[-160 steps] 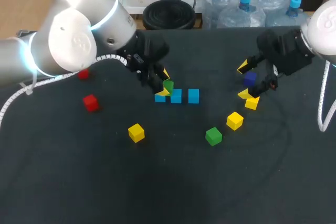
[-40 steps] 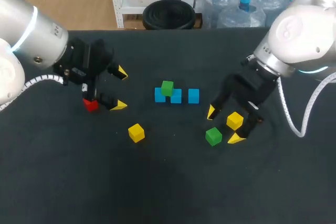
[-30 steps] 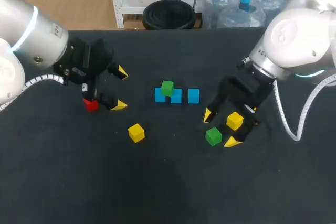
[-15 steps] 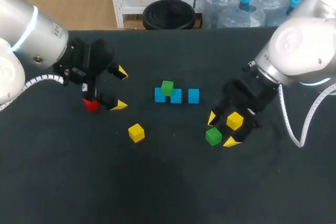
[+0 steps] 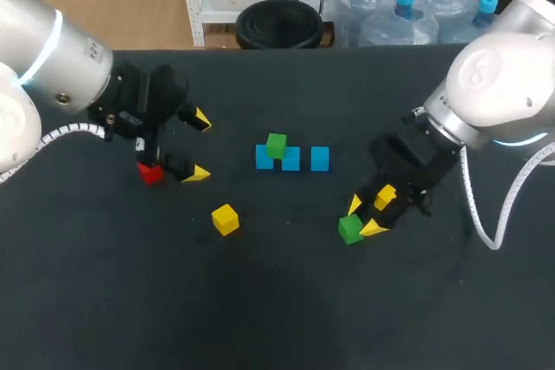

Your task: Place the blue cubes, place green cubes on the blue cubes, place the yellow cubes on the green cubes, then place the red cubes on the yellow cubes, and place purple cube on the red cubes.

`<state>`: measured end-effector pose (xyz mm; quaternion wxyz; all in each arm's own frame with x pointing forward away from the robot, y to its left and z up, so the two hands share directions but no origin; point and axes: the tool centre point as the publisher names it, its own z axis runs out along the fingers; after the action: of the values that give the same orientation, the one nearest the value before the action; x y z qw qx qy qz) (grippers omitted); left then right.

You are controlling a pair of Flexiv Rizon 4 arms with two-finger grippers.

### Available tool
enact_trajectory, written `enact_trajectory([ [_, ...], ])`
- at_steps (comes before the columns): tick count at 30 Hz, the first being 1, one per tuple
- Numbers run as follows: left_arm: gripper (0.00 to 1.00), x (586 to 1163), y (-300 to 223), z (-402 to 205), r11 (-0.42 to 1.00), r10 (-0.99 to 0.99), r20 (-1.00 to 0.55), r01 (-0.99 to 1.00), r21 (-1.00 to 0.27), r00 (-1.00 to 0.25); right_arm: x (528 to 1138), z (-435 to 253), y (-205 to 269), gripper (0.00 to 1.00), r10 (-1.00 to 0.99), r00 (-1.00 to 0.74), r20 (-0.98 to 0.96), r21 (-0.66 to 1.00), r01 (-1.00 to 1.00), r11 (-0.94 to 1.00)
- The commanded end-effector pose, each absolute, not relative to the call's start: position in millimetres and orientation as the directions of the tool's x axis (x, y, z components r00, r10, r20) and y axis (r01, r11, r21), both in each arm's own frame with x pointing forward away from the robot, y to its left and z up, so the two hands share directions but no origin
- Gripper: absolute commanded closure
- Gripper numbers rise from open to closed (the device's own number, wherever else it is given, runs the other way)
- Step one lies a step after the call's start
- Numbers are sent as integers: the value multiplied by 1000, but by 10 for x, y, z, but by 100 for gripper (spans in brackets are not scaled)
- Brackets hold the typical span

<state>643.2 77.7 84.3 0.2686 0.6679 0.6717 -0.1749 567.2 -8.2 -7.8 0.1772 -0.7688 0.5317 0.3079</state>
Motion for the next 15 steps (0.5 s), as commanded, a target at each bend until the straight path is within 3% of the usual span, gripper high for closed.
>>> enact_trajectory([
  [1, 0, 6432, 787, 835, 45, 801, -598, 991, 126, 40, 5688, -107, -74, 100, -702, 238, -672, 53, -930, -365],
  [15, 0, 6432, 787, 835, 45, 801, -598, 991, 126, 40, 5970, 156, -47, 100, -743, 111, -660, 55, -979, -195],
])
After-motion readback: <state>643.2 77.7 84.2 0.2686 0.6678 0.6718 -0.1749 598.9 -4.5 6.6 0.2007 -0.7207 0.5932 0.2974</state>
